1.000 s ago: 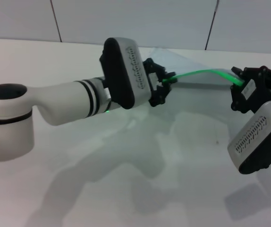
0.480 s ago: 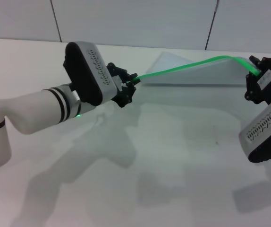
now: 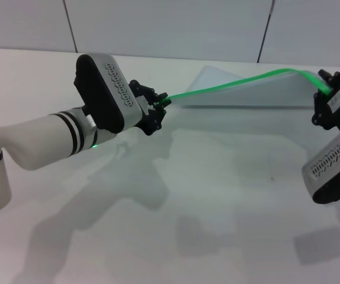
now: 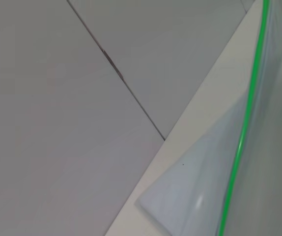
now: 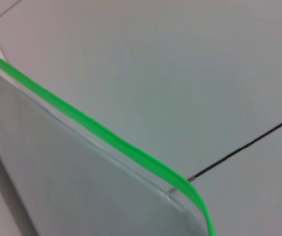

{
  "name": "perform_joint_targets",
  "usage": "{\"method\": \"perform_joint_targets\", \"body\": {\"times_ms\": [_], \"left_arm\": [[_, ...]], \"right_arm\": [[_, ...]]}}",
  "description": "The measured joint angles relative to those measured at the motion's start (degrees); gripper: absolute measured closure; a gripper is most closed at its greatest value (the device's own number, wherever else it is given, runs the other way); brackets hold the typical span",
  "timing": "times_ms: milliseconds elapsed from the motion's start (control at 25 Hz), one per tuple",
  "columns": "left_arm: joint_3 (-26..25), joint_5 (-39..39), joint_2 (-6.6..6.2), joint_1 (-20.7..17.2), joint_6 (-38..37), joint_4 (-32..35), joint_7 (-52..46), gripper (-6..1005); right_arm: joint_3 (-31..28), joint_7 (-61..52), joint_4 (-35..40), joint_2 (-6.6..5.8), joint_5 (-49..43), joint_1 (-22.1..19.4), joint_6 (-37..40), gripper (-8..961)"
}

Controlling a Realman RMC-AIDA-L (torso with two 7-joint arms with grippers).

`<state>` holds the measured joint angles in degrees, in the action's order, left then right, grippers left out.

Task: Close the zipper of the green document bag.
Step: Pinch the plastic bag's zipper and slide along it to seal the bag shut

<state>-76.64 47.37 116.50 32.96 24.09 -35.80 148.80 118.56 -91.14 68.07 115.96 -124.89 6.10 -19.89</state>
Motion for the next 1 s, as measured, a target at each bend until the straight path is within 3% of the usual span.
{"method": "perform_joint_targets", "body": {"times_ms": [440, 560, 800, 1000], "left_arm": [[0.0, -0.4, 0.11, 0.2, 0.7, -0.1, -0.3, 848], [0.0, -4.1, 0.13, 0.3, 0.6, -0.2, -0.1, 842], [-0.6, -10.3, 0.07, 0.4, 0.8, -1.0, 0.1, 829], [-1.8, -12.6, 0.17, -0.9, 3.8, -2.0, 0.1, 692]], "right_arm": [[3.7, -0.2, -5.0, 0.36, 4.2, 2.3, -12.3, 755], [7.4, -0.4, -9.2, 0.32, 8.5, 4.8, -22.0, 753], [23.4, -0.8, -20.7, 0.39, 22.5, 13.4, -45.7, 747], [29.7, -7.1, -23.3, 0.08, 30.0, 16.0, -56.5, 575]]}}
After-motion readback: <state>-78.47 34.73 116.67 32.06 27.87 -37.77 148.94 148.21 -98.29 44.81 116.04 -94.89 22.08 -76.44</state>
